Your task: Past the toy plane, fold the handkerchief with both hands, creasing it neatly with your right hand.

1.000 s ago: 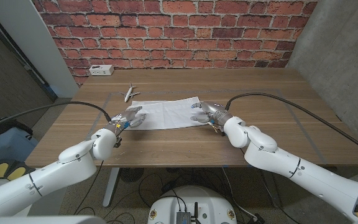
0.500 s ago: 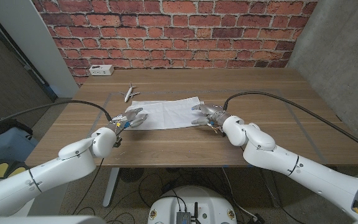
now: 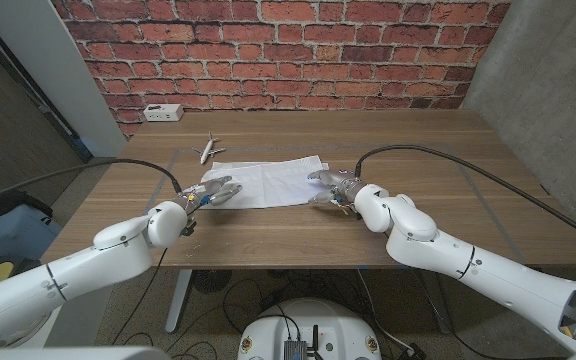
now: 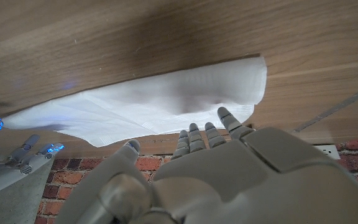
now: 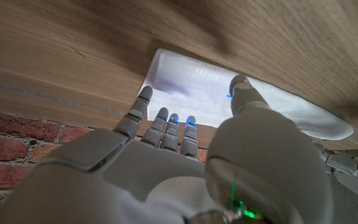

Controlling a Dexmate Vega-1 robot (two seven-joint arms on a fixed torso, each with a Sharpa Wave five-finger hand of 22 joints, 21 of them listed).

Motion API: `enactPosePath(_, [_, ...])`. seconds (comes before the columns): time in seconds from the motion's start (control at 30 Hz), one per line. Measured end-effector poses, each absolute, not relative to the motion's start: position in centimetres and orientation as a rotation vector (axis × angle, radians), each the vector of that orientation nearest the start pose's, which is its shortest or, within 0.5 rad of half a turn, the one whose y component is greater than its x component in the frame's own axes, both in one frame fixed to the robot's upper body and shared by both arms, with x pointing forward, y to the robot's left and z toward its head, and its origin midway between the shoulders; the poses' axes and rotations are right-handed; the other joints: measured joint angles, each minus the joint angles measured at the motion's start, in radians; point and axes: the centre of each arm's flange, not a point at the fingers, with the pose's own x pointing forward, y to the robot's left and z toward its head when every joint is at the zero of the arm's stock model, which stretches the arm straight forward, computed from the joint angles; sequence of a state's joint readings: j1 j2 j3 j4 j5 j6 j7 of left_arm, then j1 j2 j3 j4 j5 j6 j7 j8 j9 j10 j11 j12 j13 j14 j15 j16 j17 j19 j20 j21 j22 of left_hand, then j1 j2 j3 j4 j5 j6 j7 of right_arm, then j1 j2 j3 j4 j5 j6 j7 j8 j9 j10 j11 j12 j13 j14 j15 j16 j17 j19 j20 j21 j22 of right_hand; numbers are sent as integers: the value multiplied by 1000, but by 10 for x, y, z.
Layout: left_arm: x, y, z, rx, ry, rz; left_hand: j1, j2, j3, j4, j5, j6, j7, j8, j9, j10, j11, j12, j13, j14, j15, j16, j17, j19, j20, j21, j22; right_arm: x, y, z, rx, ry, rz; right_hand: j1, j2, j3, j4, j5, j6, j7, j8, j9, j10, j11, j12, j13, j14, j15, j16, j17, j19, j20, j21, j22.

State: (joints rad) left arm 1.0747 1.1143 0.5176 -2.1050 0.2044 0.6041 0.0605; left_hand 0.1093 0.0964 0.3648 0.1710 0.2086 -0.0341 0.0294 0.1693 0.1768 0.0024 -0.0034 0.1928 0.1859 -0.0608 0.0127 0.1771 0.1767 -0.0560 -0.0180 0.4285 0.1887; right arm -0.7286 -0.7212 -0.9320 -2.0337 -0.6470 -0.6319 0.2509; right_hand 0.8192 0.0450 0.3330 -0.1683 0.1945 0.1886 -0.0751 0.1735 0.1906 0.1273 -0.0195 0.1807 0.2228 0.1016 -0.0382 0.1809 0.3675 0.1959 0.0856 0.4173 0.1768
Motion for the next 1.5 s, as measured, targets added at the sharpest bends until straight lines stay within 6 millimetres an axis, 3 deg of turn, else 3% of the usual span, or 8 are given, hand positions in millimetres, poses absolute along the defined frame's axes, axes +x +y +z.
enactPosePath(0.4, [549,301,-66,1328,-184,-25,-12,-12,-14,-14,7,-2,3,5,0,0,0,0,0,4,4,0,0,8,7,-8,-3,562,-86,-55,-1570,-389,222,66,-13,8,-8,-10,-59,-18,0,0,-72,-16,0,-9,-83,6,-4,-46,-28,-28,-38,0])
enactPosePath(0.7, [554,303,-64,1323,-176,-42,-13,-13,-17,-17,7,4,8,9,0,4,4,7,0,9,8,5,-5,9,9,-8,-3,570,-80,-57,-1637,-361,213,127,-8,29,-15,-10,-78,-30,8,0,-90,-23,0,-14,-101,10,-4,-70,-38,-40,-51,0])
enactPosePath(0.93, [558,304,-62,1320,-171,-50,-18,-18,-17,-17,7,4,8,9,0,9,9,7,0,9,9,5,-5,9,9,-8,-8,577,-76,-57,-1685,-347,199,228,25,70,-18,-11,-86,-47,14,0,-102,-37,8,-17,-106,4,8,-99,-21,-86,-62,0])
enactPosePath(1.03, [559,304,-62,1318,-168,-53,-18,-18,-21,-12,15,4,9,9,0,9,9,7,0,9,9,5,-5,15,15,-8,-9,580,-75,-58,-1704,-339,193,272,39,82,-17,-5,-77,-63,19,0,-94,-55,13,-19,-103,7,13,-111,-10,-104,-66,0])
enactPosePath(1.13, [560,304,-61,1318,-165,-57,-18,-18,-21,-12,15,8,12,9,0,9,9,11,0,9,9,5,-5,15,15,-10,-10,583,-74,-60,-1719,-328,190,319,52,94,-14,2,-48,-77,30,0,-71,-77,25,-19,-67,3,29,-125,8,-121,-66,0])
enactPosePath(1.3, [561,303,-61,1317,-162,-63,-22,-22,-25,-17,15,11,15,9,0,11,10,11,0,17,9,5,-4,18,18,-12,-10,588,-75,-63,-1746,-324,163,385,93,99,-7,12,46,-88,47,-3,18,-90,45,-22,59,1,85,-134,101,-126,-45,4])
enactPosePath(1.43, [561,303,-61,1315,-161,-66,-22,-22,-25,-17,15,11,15,9,0,15,14,11,0,18,11,5,-4,20,20,-13,-10,591,-76,-65,-1754,-327,143,424,107,92,0,28,127,-73,60,-5,88,-77,59,-23,149,-1,134,-119,180,-129,-7,8])
enactPosePath(1.5, [561,303,-61,1314,-161,-68,-22,-22,-25,-17,15,11,15,9,0,15,14,11,0,18,11,5,-4,20,20,-14,-10,593,-79,-65,-1753,-328,130,443,106,75,4,41,225,-52,81,-5,183,-60,83,-21,241,-3,184,-100,248,-130,39,17])
